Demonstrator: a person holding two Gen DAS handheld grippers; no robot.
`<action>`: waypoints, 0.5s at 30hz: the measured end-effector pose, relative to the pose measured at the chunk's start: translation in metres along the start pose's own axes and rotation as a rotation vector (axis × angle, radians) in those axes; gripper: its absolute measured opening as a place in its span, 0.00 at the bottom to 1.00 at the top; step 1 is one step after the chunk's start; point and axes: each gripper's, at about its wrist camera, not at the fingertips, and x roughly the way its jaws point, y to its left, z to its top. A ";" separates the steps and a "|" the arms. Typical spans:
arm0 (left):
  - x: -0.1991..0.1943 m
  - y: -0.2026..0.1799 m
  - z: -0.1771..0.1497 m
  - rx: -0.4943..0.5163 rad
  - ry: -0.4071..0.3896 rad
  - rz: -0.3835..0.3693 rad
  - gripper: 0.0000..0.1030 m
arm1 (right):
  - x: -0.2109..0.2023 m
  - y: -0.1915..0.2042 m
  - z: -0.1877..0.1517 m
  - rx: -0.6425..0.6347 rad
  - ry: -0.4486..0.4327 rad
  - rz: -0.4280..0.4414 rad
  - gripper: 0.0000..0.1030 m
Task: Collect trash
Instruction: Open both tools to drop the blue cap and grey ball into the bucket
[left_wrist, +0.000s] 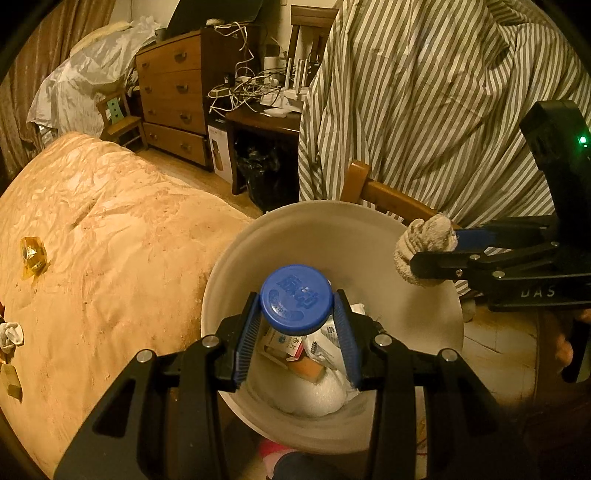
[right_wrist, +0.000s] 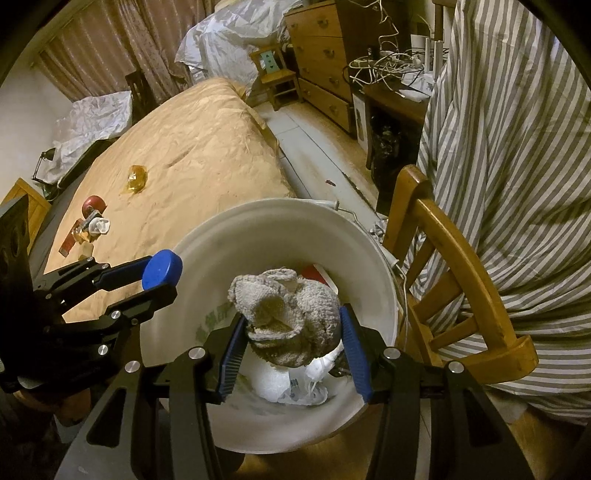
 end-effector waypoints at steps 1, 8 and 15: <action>0.000 0.000 0.000 0.001 0.000 0.002 0.37 | 0.001 0.001 0.000 0.002 -0.002 -0.001 0.49; -0.005 0.001 0.000 0.002 -0.023 0.034 0.68 | 0.002 0.001 -0.002 0.015 -0.018 0.003 0.57; -0.004 0.010 0.001 -0.020 -0.017 0.045 0.69 | 0.000 -0.004 -0.005 0.037 -0.022 0.015 0.64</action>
